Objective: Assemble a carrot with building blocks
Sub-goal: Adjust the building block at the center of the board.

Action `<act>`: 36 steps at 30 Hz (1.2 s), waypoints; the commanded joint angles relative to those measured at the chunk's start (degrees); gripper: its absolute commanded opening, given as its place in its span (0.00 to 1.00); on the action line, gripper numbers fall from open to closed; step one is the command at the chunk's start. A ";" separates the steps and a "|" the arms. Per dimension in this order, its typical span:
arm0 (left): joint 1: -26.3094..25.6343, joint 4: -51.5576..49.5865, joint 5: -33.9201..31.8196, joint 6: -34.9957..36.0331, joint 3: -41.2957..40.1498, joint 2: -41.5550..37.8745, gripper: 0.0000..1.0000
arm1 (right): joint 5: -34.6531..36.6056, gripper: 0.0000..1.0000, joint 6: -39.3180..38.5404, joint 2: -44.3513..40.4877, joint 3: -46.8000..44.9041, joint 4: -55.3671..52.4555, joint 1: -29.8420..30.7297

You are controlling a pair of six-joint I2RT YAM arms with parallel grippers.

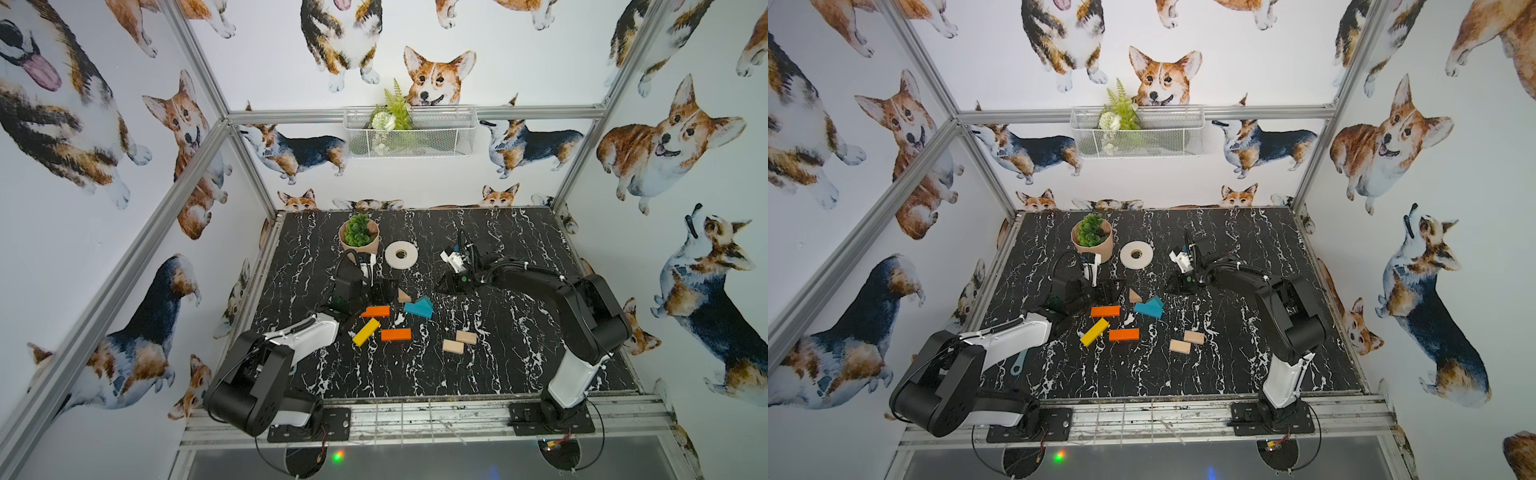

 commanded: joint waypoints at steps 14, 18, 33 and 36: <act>0.45 -0.12 -1.16 -0.39 0.28 0.39 0.76 | 2.40 0.00 -3.64 5.75 7.53 -7.16 6.93; 0.42 -0.12 -1.00 -0.46 0.32 0.45 0.76 | 2.40 0.00 -3.64 6.18 7.71 -7.48 7.10; 0.44 0.19 -0.42 -0.70 0.40 0.83 0.76 | 2.67 0.00 -4.00 7.89 8.80 -8.92 7.03; 0.42 0.15 -0.37 -0.78 0.38 0.83 0.76 | 2.59 0.00 -4.06 8.14 8.86 -8.93 7.02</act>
